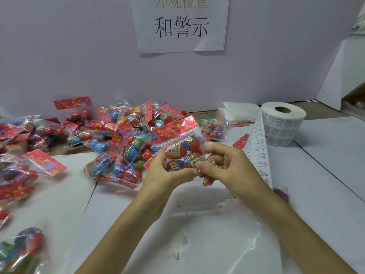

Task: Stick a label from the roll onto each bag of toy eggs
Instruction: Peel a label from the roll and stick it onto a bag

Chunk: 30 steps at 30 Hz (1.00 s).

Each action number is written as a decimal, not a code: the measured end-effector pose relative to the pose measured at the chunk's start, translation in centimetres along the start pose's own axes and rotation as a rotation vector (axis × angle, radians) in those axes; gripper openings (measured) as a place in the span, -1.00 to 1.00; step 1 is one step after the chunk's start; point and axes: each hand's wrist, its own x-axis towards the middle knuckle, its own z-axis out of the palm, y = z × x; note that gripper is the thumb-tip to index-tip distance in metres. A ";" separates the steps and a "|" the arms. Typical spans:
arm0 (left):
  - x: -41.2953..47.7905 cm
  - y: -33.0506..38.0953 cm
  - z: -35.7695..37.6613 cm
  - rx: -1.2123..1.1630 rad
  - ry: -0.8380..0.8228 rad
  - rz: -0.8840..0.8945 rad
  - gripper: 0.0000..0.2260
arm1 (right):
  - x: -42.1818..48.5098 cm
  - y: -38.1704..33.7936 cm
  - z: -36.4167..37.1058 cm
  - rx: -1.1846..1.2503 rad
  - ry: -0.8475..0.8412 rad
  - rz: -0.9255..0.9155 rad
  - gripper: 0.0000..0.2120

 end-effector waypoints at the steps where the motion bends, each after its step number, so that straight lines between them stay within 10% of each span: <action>1: 0.0 0.0 -0.1 -0.006 -0.012 -0.006 -0.54 | 0.0 -0.1 0.0 0.022 -0.006 0.002 -0.80; 30: 0.2 -0.3 -0.1 0.014 0.134 0.009 -0.72 | -0.3 0.2 0.8 -0.010 -0.082 -0.020 -0.87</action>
